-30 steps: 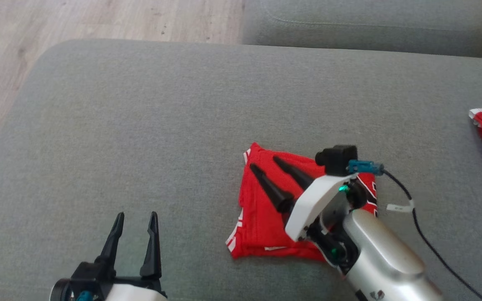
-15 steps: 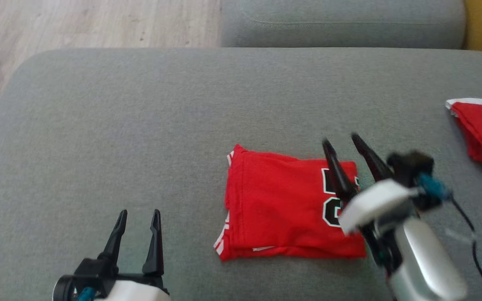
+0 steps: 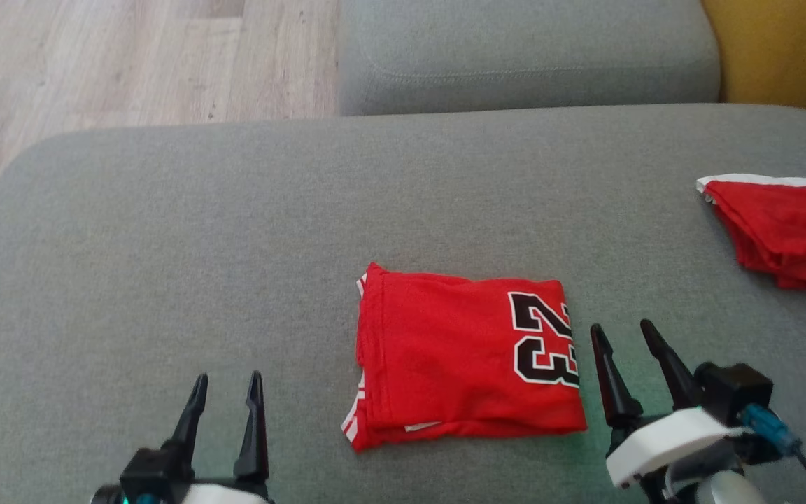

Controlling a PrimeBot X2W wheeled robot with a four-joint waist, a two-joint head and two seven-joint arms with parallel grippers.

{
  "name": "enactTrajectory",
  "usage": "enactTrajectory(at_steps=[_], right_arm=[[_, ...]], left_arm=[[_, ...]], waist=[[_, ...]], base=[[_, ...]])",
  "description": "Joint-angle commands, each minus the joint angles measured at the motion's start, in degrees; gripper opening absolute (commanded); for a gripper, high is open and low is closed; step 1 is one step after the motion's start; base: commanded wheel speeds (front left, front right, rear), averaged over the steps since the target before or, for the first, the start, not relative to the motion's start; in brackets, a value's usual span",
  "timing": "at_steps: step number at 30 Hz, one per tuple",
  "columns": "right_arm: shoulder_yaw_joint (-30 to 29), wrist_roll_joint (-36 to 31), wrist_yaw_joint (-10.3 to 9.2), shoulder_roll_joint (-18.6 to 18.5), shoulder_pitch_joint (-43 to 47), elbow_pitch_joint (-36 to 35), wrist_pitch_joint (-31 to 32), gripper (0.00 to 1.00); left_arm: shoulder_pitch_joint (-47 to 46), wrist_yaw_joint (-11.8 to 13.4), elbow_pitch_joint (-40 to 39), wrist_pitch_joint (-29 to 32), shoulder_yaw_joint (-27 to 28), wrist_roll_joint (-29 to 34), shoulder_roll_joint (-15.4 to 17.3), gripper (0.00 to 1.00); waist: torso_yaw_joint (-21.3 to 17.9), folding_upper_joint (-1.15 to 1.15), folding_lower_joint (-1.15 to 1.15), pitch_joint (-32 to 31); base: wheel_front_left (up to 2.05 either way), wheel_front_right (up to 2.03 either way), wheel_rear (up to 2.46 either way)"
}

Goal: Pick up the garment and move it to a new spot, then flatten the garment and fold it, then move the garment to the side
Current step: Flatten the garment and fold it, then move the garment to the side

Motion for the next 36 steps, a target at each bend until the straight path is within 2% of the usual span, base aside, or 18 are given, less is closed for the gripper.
enactTrajectory(at_steps=[1,26,30,36], right_arm=[[1.0,-0.7,0.20,0.0,-1.0,-2.4,-1.0,1.00],[0.9,-1.3,0.20,0.0,-0.7,-0.7,-1.5,1.00],[-0.9,-0.7,0.20,0.0,-2.2,0.7,1.0,1.00],[-3.6,-1.0,0.20,0.0,-6.0,3.7,8.0,1.00]], left_arm=[[-1.0,-0.1,-1.2,-0.6,2.4,-0.4,0.6,1.00],[0.1,0.9,-1.6,-0.4,2.5,-1.4,1.1,1.00],[-0.3,0.8,-1.8,-0.3,2.2,-1.2,1.2,1.00],[-1.0,1.0,-2.0,-0.4,2.7,-1.2,1.4,1.00]], waist=[[-0.2,0.00,0.01,-0.5],[0.1,0.00,0.01,-1.1],[1.4,0.00,0.01,-0.5],[4.0,0.00,0.01,1.3]], base=[[0.00,0.00,0.00],[0.00,0.00,0.00],[0.00,0.00,0.00],[0.00,0.00,0.00]])
